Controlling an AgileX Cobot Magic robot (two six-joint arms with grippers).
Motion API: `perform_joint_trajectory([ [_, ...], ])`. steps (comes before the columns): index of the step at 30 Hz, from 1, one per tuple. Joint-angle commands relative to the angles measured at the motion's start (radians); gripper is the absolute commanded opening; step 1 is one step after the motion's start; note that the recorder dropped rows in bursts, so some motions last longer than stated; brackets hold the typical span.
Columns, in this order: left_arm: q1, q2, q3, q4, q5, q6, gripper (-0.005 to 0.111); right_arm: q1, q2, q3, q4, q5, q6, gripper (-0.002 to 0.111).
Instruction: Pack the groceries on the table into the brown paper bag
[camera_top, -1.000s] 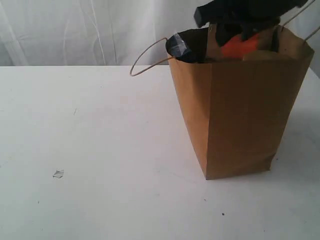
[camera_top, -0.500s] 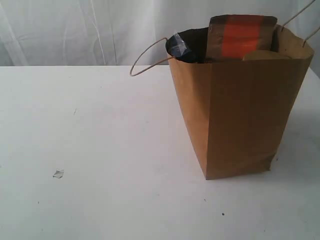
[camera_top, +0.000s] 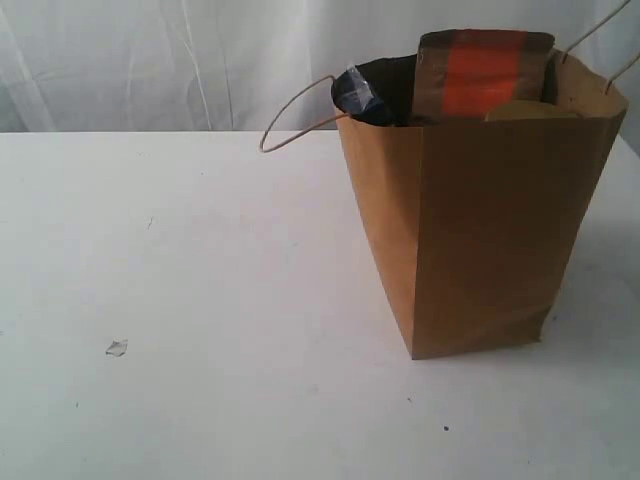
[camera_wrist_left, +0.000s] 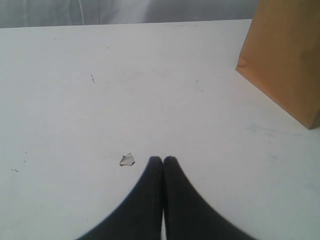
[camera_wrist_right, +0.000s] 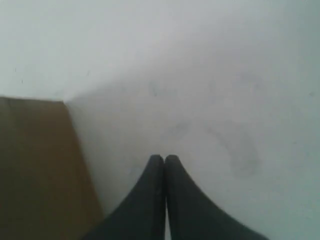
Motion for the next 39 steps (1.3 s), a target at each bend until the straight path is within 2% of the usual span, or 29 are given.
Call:
perform_joint_trajectory([
  [1,-0.005,-0.009,0.003,-0.006,0.0,-0.005,0.0,-0.009,0.088,0.055,0.144,0.059,-0.257,0.0],
  [7,-0.005,-0.009,0.003,-0.006,0.0,-0.005,0.0,-0.009,0.214,0.098,0.284,0.003,-0.335,0.0],
  [12,-0.005,-0.009,0.003,-0.006,0.0,-0.005,0.0,-0.009,0.308,0.105,0.638,0.161,-0.667,0.0],
  [14,-0.005,-0.009,0.003,-0.006,0.0,-0.005,0.0,-0.009,0.343,0.105,0.702,0.18,-0.697,0.0],
  [21,-0.005,-0.009,0.003,-0.006,0.0,-0.005,0.0,-0.007,0.39,0.105,0.775,0.274,-0.783,0.0],
  [39,-0.005,-0.009,0.003,-0.006,0.0,-0.005,0.0,0.093,0.465,0.105,0.8,0.281,-0.82,0.0],
])
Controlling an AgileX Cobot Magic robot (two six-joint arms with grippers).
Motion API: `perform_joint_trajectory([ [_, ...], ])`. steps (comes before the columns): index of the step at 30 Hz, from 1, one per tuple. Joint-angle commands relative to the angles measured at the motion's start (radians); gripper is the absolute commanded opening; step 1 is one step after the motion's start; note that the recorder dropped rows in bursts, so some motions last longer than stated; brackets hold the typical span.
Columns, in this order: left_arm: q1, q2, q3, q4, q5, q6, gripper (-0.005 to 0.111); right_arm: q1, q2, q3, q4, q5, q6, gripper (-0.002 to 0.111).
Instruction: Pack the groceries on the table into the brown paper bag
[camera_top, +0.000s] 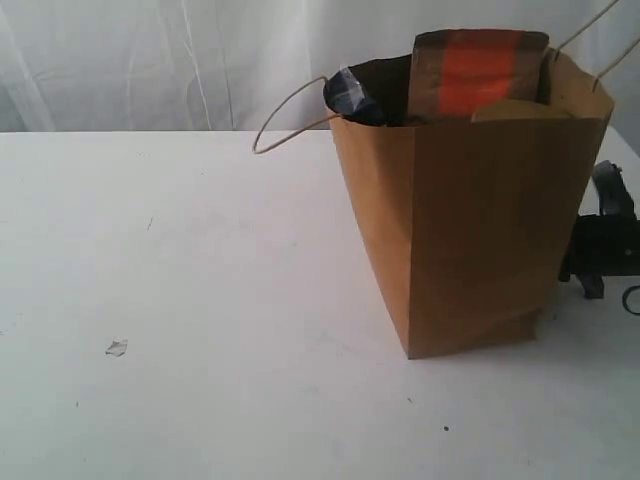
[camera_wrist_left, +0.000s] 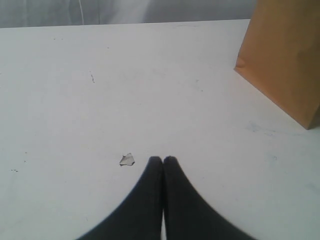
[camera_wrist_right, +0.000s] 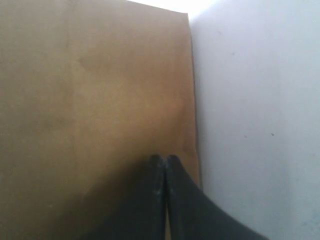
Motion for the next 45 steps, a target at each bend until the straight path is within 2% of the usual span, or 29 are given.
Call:
perform_joint_trajectory([
  [1,-0.005,-0.009,0.003,-0.006,0.0,-0.005,0.0,0.029,0.022,0.007,-0.019,-0.018,-0.028,0.0],
  [45,-0.005,-0.009,0.003,-0.006,0.0,-0.005,0.0,0.17,0.068,0.007,0.004,-0.054,-0.063,0.0],
])
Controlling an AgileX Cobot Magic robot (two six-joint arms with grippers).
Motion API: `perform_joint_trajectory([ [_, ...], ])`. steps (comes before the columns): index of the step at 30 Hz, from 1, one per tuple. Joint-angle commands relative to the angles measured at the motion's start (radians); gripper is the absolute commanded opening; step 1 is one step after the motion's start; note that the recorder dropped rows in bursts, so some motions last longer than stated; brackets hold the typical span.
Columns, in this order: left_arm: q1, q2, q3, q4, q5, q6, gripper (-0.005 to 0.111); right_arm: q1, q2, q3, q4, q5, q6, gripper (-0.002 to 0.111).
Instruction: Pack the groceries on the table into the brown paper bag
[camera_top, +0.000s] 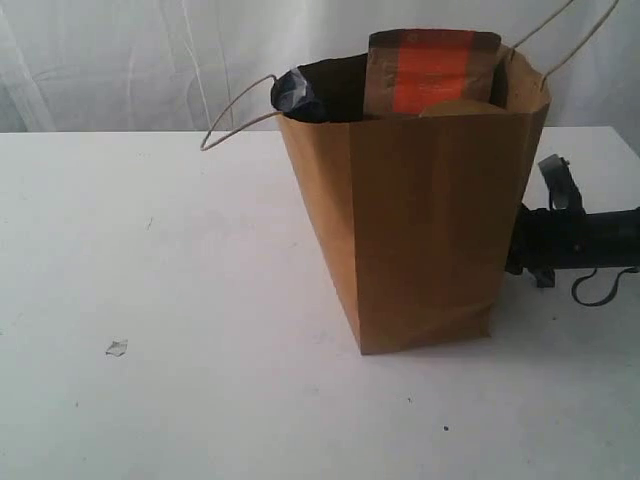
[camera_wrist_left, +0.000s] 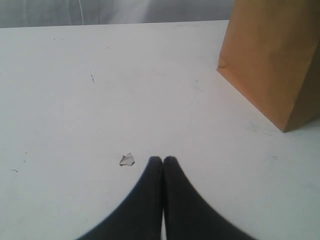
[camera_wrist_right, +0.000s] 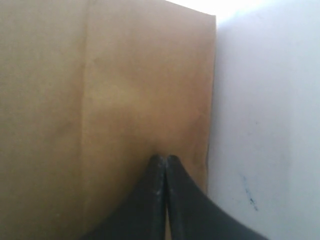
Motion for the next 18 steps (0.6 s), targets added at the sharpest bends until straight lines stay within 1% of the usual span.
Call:
perform_joint_trajectory([
  [1,-0.005,-0.009,0.003,-0.006,0.0,-0.005,0.0,0.037,0.042,0.017,-0.06,-0.045,-0.012,0.0],
  [10,-0.005,-0.009,0.003,-0.006,0.0,-0.005,0.0,0.036,0.042,0.017,-0.07,-0.047,-0.012,0.0],
  [18,-0.005,-0.009,0.003,-0.006,0.0,-0.005,0.0,0.002,0.028,0.017,-0.134,-0.041,-0.004,0.0],
])
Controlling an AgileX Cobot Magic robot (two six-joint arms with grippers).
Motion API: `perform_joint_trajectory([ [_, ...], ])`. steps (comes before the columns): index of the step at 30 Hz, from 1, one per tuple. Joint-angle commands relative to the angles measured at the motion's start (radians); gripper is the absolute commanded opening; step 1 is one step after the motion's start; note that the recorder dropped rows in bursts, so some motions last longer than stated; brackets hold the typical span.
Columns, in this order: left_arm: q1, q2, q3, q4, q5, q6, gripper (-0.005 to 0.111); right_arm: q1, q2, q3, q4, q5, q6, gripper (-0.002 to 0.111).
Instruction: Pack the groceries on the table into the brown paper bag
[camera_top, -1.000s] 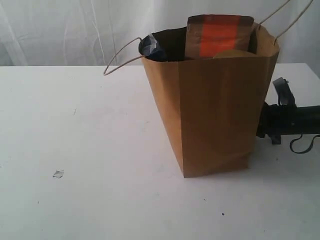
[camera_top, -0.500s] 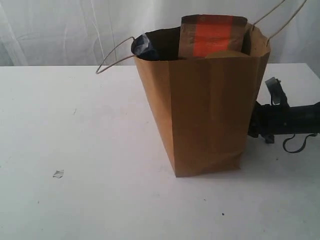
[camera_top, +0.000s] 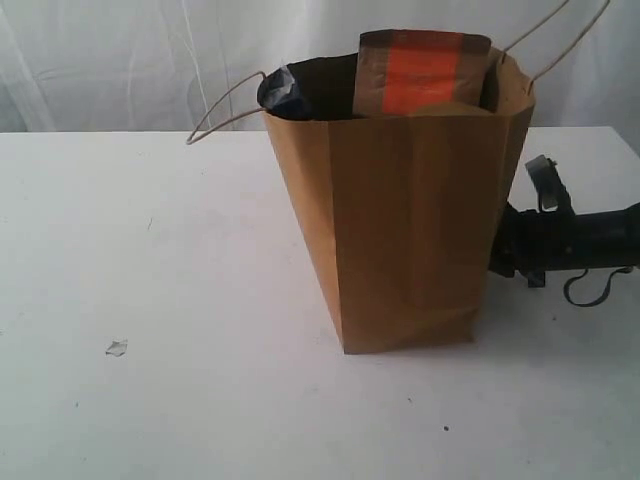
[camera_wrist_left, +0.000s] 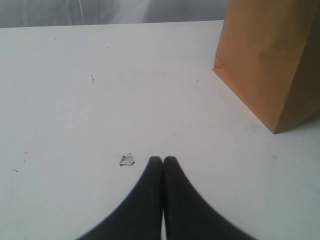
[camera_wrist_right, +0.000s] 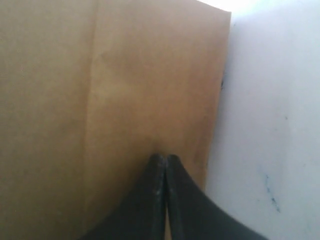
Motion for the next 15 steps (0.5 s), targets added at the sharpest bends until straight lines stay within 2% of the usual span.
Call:
perform_joint_trajectory([
  [1,-0.005,-0.009,0.003,-0.006,0.0,-0.005,0.0,-0.022,0.018,0.019,-0.108,-0.03,0.021,0.0],
  [8,-0.005,-0.009,0.003,-0.006,0.0,-0.005,0.0,-0.06,-0.057,0.019,-0.108,-0.036,0.047,0.0],
  [15,-0.005,-0.009,0.003,-0.006,0.0,-0.005,0.0,-0.128,-0.147,0.019,-0.133,-0.163,0.183,0.0],
])
